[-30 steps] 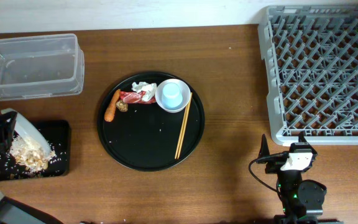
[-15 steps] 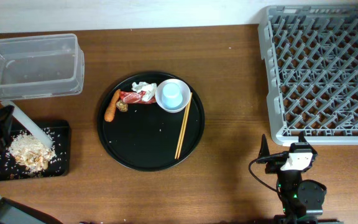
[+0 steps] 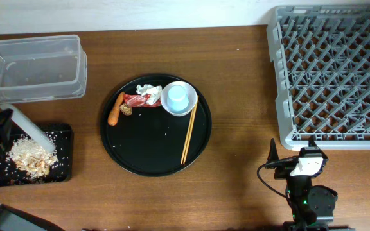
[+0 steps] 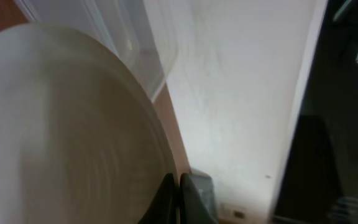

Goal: Sort waste into correct bins and load items into the dishwasher rack
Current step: 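Tilt the plate with the left gripper to dump rice onto the tray, then carry the empty plate back to the round black tray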

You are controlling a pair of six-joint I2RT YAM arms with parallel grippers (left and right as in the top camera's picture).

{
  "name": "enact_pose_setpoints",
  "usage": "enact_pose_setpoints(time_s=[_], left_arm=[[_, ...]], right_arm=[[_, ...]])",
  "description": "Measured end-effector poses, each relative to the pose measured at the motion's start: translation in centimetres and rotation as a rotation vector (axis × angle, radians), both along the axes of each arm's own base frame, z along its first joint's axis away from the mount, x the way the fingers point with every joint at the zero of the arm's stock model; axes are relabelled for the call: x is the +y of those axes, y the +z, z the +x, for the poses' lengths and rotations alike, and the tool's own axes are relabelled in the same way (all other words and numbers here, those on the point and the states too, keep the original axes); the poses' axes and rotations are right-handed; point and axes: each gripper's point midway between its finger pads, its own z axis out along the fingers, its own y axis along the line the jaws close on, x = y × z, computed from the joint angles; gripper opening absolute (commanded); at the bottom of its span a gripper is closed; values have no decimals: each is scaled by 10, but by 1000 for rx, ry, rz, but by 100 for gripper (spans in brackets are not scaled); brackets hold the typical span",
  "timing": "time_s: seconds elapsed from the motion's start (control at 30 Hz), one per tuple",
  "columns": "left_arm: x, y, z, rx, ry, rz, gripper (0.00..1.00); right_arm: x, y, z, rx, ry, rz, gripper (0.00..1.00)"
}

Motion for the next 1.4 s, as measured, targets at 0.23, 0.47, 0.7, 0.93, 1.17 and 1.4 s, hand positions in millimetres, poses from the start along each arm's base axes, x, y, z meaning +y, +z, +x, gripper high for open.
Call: enact_pose_setpoints(time_s=[0.23, 0.47, 0.7, 0.93, 1.17, 1.4], left_arm=[[-18, 22, 9, -110, -101, -13, 1], [-48, 43, 13, -160, -189, -24, 1], [-134, 86, 4, -185, -339, 51, 1], [-219, 64, -17, 19, -415, 268, 1], [-302, 31, -18, 96, -611, 509, 1], [-359, -46, -14, 289, -736, 790, 1]], right_arm=[[0, 0, 0, 0, 0, 0, 98], [0, 0, 0, 0, 0, 0, 98], [0, 0, 0, 0, 0, 0, 98], [0, 0, 0, 0, 0, 0, 98], [0, 0, 0, 0, 0, 0, 98], [0, 0, 0, 0, 0, 0, 98]])
